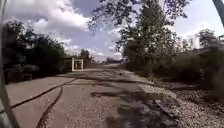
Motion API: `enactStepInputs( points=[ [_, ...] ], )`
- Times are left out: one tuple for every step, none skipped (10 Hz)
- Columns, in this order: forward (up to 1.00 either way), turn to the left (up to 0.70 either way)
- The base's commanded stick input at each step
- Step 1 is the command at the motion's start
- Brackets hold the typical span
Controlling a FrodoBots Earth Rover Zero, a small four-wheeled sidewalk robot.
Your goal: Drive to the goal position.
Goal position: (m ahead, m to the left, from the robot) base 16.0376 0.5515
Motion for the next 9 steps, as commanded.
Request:
enactStepInputs(
  points=[
    [0.7, 0.0],
    [0.7, 0.0],
    [0.7, 0.0],
    [0.7, 0.0],
    [0.7, 0.0],
    [0.7, 0.0],
    [0.7, 0.0],
    [0.7, 0.0],
    [0.7, 0.0]
  ],
)
